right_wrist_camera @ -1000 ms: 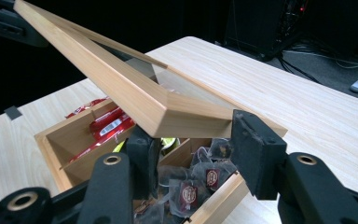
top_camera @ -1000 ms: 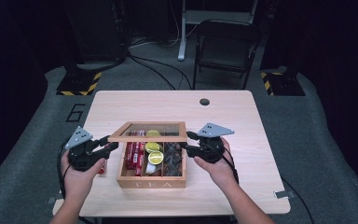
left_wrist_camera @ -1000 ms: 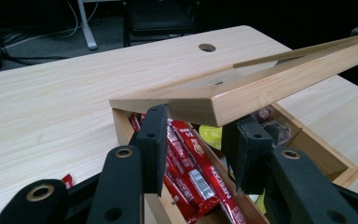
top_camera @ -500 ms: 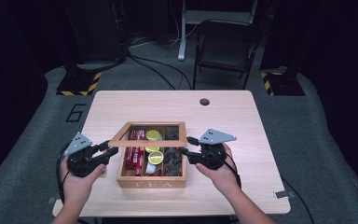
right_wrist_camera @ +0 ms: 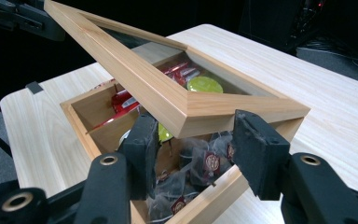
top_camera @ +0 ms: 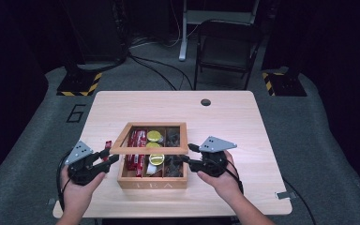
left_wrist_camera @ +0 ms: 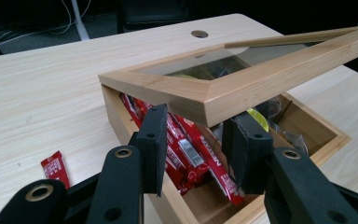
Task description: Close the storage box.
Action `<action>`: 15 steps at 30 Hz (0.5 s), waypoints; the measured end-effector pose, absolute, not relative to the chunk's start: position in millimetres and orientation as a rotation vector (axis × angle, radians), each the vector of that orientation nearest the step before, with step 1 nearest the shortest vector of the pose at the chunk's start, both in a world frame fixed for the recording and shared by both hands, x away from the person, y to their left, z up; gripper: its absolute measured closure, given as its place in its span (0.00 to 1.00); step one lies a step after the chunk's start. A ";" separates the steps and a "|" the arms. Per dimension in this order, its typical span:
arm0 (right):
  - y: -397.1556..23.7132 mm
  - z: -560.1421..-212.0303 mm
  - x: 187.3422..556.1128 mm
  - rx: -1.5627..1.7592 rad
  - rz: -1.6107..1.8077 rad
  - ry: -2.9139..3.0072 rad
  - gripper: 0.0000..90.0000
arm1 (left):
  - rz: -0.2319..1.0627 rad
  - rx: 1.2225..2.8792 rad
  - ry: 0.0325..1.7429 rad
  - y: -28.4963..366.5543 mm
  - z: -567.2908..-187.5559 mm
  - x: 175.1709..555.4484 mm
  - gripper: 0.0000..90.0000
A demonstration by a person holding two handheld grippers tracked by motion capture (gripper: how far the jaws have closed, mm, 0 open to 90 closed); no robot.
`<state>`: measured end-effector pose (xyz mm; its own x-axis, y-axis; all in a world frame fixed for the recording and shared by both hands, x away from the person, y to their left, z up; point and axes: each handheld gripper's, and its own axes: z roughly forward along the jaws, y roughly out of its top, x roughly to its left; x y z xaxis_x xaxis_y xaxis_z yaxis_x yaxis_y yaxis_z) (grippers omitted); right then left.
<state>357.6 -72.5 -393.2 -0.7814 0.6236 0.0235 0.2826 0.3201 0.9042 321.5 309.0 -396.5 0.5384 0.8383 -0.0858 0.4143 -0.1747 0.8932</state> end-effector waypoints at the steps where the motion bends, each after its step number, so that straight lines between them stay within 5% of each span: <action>1: -72.4 -396.0 355.1 0.820 1.445 2.259 0.57 | 0.543 1.788 1.039 308.8 -398.2 320.4 0.68; 15: -71.8 -415.6 342.8 0.821 1.420 2.288 0.55 | 0.546 1.821 1.032 308.9 -420.8 308.0 0.67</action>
<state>342.8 -71.8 -415.6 -0.7814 0.6235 0.0259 0.3001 0.3390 0.8916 308.0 308.9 -420.8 0.5461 0.8352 -0.0646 0.4163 -0.2037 0.8861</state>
